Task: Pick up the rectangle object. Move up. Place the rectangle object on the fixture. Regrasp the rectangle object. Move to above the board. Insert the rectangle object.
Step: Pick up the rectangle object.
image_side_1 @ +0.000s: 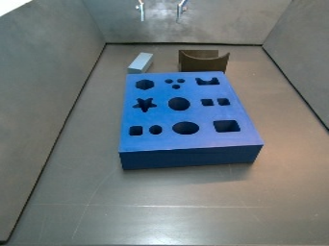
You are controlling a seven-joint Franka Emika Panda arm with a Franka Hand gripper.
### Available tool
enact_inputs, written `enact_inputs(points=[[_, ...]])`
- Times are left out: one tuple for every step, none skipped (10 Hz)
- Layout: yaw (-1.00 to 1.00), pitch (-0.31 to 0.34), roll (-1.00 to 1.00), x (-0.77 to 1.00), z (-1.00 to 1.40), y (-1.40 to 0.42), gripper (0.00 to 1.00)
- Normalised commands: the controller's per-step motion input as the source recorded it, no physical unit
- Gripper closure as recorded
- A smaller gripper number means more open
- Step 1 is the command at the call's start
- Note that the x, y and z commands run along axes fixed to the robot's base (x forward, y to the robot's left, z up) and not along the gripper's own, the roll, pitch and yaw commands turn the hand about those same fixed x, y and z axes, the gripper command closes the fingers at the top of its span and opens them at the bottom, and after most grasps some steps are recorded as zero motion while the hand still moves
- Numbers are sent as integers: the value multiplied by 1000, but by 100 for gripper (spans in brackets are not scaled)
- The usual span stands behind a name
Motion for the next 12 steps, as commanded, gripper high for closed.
enact_inputs(points=[[0,0,0,0,-37,0,0],[0,0,0,0,17,0,0],[0,17,0,0,0,0,0],[0,0,0,0,-17,0,0],[-26,0,0,-37,-91,14,0],[-106,0,0,-43,-103,57,0],[-126,0,0,-34,-129,46,0],[-129,0,0,-51,-134,37,0],[-137,0,0,-60,-129,49,0],[-174,0,-23,-89,-134,91,0],[-183,0,-60,-66,-149,117,0],[-214,0,-71,-20,-171,100,0]])
